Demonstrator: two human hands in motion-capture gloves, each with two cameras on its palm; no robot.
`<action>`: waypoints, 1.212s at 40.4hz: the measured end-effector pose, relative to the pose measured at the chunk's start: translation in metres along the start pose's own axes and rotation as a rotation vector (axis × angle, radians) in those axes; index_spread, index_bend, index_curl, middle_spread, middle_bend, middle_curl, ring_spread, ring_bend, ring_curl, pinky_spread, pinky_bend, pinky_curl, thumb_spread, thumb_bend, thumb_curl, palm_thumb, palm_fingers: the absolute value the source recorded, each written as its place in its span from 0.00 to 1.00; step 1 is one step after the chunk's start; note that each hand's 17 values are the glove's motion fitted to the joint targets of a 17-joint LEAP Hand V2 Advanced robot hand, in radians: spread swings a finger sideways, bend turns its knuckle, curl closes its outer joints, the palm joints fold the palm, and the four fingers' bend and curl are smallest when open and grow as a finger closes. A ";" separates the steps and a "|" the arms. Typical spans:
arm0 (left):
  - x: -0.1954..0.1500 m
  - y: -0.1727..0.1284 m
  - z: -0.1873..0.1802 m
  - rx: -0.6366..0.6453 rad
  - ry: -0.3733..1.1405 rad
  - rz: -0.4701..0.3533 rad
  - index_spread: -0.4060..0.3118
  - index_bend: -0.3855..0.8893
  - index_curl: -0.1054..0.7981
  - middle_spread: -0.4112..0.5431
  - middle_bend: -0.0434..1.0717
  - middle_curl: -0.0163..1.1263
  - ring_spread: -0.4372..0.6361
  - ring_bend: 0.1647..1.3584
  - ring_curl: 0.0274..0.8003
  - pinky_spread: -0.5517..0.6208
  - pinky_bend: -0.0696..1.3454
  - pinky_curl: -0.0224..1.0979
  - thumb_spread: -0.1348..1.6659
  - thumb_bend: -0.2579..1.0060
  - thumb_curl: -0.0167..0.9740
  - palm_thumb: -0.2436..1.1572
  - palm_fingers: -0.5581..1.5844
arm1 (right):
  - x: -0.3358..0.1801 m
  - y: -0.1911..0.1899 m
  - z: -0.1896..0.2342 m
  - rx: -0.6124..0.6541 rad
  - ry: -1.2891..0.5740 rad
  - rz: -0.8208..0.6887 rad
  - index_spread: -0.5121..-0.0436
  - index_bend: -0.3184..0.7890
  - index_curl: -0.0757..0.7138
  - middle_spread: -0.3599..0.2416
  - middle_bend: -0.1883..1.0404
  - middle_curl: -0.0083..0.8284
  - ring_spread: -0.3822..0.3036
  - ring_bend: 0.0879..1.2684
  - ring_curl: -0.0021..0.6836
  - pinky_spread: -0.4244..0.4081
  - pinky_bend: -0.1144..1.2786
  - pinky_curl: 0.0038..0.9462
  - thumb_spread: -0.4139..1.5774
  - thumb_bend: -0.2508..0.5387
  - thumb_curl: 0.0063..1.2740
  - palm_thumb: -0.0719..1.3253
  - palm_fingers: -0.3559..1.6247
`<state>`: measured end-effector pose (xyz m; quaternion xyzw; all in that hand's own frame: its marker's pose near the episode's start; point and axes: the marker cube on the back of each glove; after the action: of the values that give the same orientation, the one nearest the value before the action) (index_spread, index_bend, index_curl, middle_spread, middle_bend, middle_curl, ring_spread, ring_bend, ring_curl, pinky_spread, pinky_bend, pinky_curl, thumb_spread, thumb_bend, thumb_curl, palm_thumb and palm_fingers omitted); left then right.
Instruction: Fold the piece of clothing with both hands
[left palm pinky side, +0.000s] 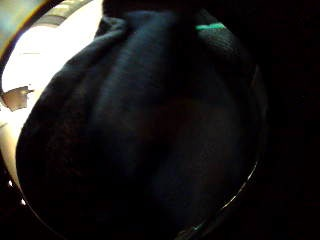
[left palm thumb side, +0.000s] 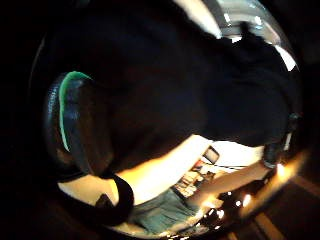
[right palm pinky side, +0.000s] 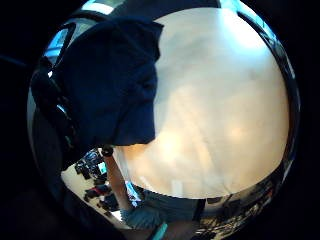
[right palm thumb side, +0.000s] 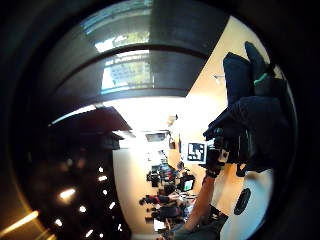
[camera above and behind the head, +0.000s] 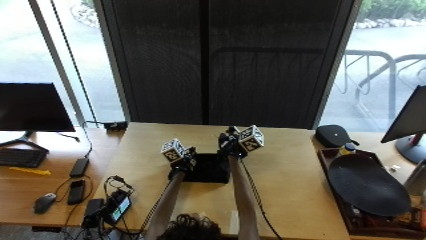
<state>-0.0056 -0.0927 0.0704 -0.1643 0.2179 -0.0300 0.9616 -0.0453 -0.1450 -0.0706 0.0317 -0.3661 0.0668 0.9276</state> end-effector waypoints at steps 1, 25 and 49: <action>-0.003 0.005 -0.011 0.005 0.030 -0.039 0.45 0.41 0.53 0.47 0.21 0.33 0.67 0.28 0.40 0.78 0.39 0.39 0.92 0.20 0.21 0.28 0.39 | -0.008 0.001 0.010 0.004 0.047 -0.009 0.71 0.35 0.34 0.47 0.36 0.56 0.24 0.44 0.65 0.12 0.61 0.42 0.55 0.30 0.43 0.89 0.75; -0.031 0.048 -0.171 0.664 -0.088 -0.007 0.39 0.42 0.53 0.36 0.27 0.38 0.49 0.28 0.41 0.68 0.29 0.36 0.96 0.36 0.30 0.51 0.52 | -0.039 0.041 0.244 -0.264 0.463 -0.183 0.66 0.33 0.32 0.45 0.34 0.58 0.24 0.45 0.67 0.12 0.62 0.43 0.50 0.28 0.47 0.86 0.75; -0.017 0.056 -0.136 0.552 -0.389 -0.066 0.38 0.42 0.52 0.34 0.21 0.39 0.47 0.24 0.40 0.68 0.25 0.36 0.96 0.40 0.32 0.53 0.52 | -0.024 0.045 0.125 -0.605 0.153 -0.669 0.70 0.45 0.40 0.68 0.30 0.54 0.56 0.27 0.61 0.57 0.50 0.42 0.84 0.33 0.38 0.71 0.49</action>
<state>-0.0803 -0.0785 -0.0573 0.0927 0.0088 -0.0869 0.9919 -0.1537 -0.1162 0.0047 -0.1294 -0.2692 -0.3441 0.8901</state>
